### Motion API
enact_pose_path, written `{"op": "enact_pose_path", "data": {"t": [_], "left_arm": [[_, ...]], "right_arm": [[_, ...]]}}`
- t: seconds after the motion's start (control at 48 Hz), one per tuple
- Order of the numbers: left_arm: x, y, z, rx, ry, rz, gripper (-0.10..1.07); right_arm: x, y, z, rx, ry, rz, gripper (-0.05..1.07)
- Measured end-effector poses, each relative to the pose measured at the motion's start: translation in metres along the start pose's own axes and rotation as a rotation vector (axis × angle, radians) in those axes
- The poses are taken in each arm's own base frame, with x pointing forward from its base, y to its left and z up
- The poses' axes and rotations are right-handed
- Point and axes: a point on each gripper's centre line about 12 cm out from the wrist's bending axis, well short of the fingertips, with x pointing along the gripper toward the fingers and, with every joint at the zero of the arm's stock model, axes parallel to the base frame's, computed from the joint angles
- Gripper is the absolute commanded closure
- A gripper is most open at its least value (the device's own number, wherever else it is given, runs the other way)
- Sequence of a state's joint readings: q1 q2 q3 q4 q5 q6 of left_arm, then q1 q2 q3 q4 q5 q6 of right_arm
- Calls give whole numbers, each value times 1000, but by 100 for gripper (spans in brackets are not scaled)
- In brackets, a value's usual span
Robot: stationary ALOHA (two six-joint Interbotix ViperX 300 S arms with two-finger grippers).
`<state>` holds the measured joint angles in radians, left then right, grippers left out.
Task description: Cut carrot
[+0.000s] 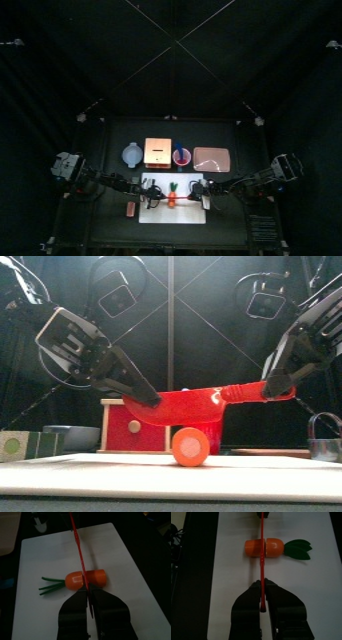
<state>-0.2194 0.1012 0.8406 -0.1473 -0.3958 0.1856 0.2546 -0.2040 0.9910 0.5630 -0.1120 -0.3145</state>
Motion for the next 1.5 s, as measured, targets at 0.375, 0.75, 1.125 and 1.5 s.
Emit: {"op": "enact_pose_path", "data": {"t": [0.375,0.75,1.125,1.5], "left_arm": [[1,4,0,19,17,6,59],[4,4,-2,31,33,4,59],[8,3,-12,29,113,-9,59],[12,4,-25,27,171,-13,59]], "right_arm": [[1,-4,0,-39,3,-6,82],[4,-4,-5,-46,47,0,82],[25,-9,-20,-90,121,-18,82],[38,-20,-26,-123,150,-46,82]]}}
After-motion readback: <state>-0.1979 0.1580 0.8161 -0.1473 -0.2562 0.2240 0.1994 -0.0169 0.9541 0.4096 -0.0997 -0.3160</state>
